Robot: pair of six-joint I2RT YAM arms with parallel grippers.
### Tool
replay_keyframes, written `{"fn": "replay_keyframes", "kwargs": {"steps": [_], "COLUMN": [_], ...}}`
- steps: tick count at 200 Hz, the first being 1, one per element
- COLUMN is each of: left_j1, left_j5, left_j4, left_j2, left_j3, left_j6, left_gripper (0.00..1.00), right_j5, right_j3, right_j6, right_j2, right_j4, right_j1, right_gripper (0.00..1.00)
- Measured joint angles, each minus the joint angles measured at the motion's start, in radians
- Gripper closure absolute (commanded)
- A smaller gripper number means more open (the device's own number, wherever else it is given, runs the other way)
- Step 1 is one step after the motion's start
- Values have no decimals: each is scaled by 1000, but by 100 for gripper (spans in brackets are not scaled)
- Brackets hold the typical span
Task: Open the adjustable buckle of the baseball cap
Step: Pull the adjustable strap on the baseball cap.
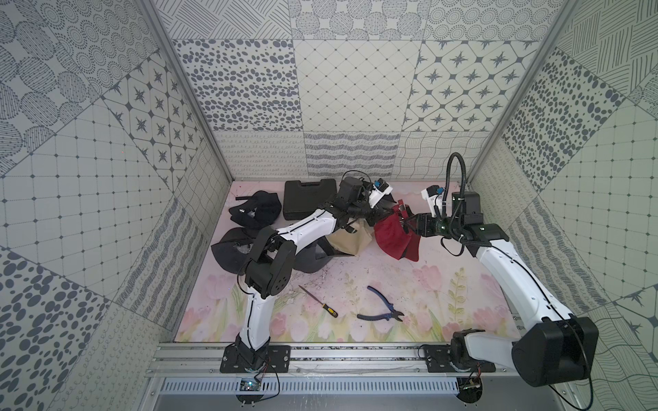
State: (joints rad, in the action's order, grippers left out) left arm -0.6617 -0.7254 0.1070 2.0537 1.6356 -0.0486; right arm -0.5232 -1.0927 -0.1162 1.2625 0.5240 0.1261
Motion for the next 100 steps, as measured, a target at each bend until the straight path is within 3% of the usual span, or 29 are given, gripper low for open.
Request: {"fn": "replay_keyframes", "kwargs": {"steps": [18,53,80,100], "left_j1": [-7,-19,-21,-24], "left_j5": [-1,-1,-1,3], "left_j4": [-16,-43,-51,-55], "left_j2": [0,0,0,0], "left_j3": [10,30,39,40], "left_j6": [-8,-15,-21,-27], "left_gripper": [100,100,100,77], "right_j5": [-27,-75,-93,-97], "right_j3": [-1,-2,-3,-3], "right_j6": [-2,-7,-5,-4], "right_j2": [12,45,49,49], "right_j4": [-19,-49,-61,-68], "right_j1": [-10,-10,-10,-10], "right_gripper": [57,86,99,100]}}
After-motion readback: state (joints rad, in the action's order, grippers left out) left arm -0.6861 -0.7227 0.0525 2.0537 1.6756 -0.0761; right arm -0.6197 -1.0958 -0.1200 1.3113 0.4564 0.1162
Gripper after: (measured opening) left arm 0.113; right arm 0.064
